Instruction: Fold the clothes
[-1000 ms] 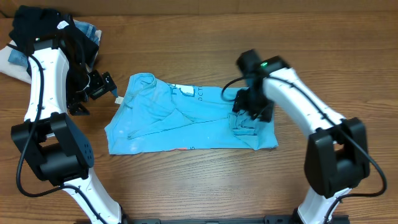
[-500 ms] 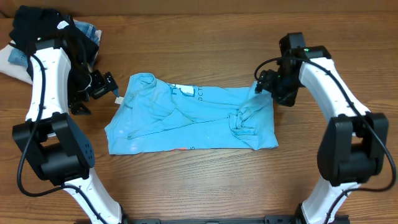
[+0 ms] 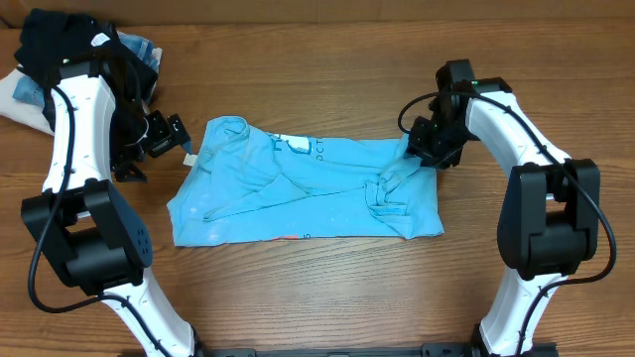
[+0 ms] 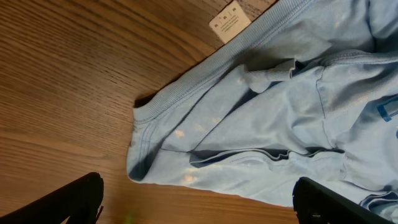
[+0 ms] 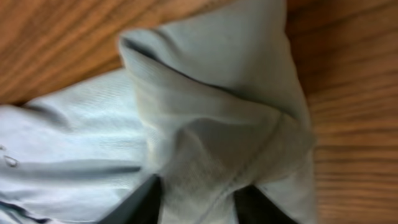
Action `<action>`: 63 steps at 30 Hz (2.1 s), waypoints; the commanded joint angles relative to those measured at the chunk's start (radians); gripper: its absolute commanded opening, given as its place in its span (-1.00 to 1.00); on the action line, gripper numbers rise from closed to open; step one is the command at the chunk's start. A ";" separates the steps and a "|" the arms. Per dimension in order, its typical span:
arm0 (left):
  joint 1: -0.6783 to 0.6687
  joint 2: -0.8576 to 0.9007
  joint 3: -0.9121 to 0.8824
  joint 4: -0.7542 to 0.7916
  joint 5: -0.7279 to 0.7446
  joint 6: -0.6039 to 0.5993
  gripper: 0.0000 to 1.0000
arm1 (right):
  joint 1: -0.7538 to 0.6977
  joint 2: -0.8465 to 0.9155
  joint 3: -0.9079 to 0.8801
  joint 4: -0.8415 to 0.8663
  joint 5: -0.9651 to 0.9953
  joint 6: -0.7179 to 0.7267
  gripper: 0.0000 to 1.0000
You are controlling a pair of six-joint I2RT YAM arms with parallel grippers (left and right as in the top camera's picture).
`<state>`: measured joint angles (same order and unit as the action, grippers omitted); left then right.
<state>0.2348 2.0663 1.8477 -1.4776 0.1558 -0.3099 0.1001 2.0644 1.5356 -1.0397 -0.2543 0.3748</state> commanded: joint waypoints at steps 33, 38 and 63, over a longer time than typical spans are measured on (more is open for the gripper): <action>-0.016 -0.011 0.005 0.011 -0.006 0.019 1.00 | 0.171 -0.009 0.217 0.028 -0.251 0.032 0.90; -0.021 -0.011 0.005 0.011 -0.006 0.018 1.00 | 0.114 -0.008 0.249 -0.111 -0.219 -0.011 0.98; -0.035 -0.011 0.005 -0.003 -0.006 0.019 1.00 | 0.211 0.109 0.165 -0.031 -0.128 0.059 0.61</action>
<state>0.2089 2.0663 1.8477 -1.4776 0.1555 -0.3096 0.2966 2.1662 1.7050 -1.0908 -0.3870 0.4206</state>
